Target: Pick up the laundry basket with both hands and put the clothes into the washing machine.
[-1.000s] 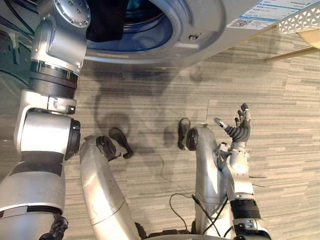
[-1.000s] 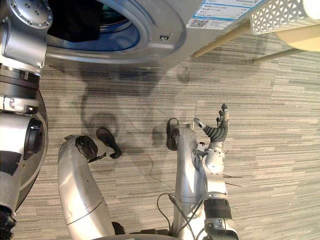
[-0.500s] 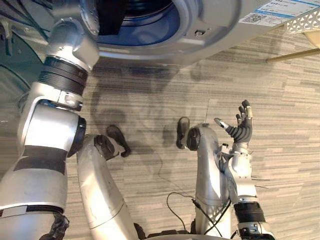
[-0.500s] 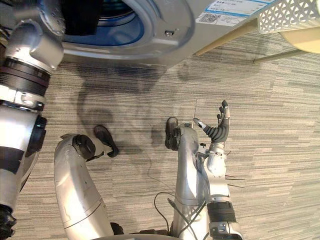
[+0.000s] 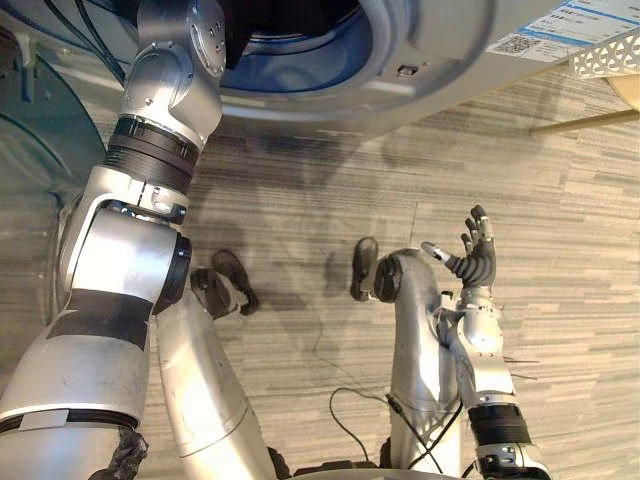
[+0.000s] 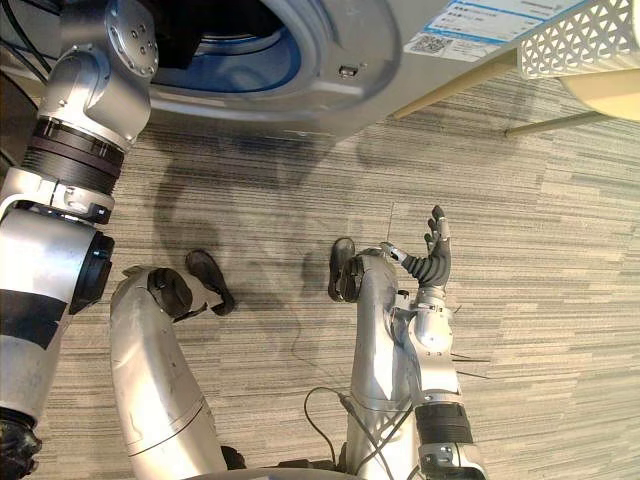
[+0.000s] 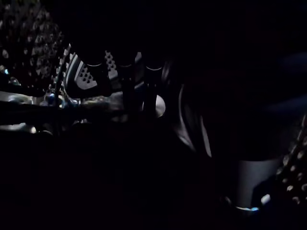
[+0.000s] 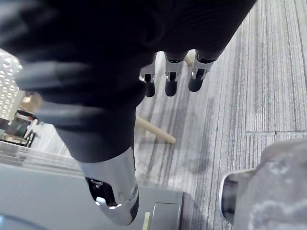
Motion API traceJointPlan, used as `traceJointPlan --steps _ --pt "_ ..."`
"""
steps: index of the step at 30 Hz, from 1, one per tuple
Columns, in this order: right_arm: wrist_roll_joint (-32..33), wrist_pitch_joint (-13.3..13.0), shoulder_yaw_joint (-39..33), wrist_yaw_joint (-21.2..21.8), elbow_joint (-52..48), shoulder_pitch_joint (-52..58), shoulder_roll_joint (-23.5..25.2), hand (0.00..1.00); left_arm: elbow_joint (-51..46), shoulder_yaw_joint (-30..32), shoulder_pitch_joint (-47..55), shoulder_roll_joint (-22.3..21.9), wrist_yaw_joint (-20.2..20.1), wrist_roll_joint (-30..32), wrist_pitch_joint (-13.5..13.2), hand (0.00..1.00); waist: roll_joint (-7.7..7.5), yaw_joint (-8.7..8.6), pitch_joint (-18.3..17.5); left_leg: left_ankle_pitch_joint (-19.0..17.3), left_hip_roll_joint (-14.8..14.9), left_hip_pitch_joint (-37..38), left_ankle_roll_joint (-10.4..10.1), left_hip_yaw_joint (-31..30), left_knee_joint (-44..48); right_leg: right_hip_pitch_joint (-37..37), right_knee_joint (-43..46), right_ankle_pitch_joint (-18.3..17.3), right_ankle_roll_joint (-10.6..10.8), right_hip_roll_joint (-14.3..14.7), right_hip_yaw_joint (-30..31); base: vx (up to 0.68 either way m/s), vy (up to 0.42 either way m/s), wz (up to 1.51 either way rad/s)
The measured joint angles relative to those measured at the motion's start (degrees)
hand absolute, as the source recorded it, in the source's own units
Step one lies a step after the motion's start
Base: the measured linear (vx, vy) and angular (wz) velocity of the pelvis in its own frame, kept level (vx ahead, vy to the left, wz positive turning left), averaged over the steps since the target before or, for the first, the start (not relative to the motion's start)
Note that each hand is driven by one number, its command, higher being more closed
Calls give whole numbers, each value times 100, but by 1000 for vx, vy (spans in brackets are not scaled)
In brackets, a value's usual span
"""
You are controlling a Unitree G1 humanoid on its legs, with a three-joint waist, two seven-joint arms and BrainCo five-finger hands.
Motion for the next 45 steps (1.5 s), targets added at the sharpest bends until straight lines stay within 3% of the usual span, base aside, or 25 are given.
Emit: traceJointPlan --steps 5,9,15,20,24,29,35,41,45 --pt "-8 181 50 -9 217 70 62 0 -825 427 1145 -136 148 -105 26 0 -1 129 -4 219 -177 419 -145 -96 -475 531 -287 -49 -96 -118 -245 6 -88 30" --pt "-29 337 46 -5 216 209 158 0 -1395 997 2335 -609 165 -508 13 0 -5 239 -25 370 -290 714 -248 -219 -785 926 -475 -103 -196 -197 -444 29 -83 24" --pt "-198 792 -94 25 199 257 245 0 -1669 1470 4644 -1607 -14 -2271 -354 0 4 332 -49 447 -373 1554 -336 -189 -1299 1740 -852 -151 -248 -205 -568 33 -79 16" --pt "-266 1076 -172 151 509 719 239 0 -1638 1592 6884 -2267 -469 -3922 -740 0 20 384 -379 694 -515 3109 -455 -12 -2538 3231 -1848 -137 -264 -291 -806 92 -100 30" --pt "-290 1128 -192 210 1233 1025 227 0 -976 1783 7923 -2396 -812 -4490 -953 0 128 490 -707 1114 -619 4832 -529 228 -4053 4908 -3210 162 -227 -257 -1074 165 -77 31" --pt "-362 1230 -214 361 2074 1235 230 0 394 2156 8520 -2583 -1120 -4443 -948 0 302 478 -1454 1684 -778 6718 -513 692 -5957 6646 -5130 795 -7 -155 -1206 192 20 4" --pt "-415 1231 -565 424 3342 1083 179 0 1706 2573 8461 -2576 -1240 -4072 -948 0 462 450 -2078 2265 -994 8070 -463 1076 -7689 7859 -7049 1612 184 23 -1134 161 75 -14" --pt "-467 1247 -735 529 4088 843 -70 0 2161 2584 8472 -2361 -1352 -3896 -951 0 495 320 -2085 2439 -1155 8864 -443 1461 -8348 8408 -7676 1987 239 109 -791 61 46 -30" --pt "-473 1248 -700 524 4239 704 -143 0 2179 2564 8271 -2289 -1354 -3892 -996 0 484 304 -1952 2450 -1157 8695 -413 1542 -8140 8020 -7238 2057 221 58 -612 -64 29 -23"
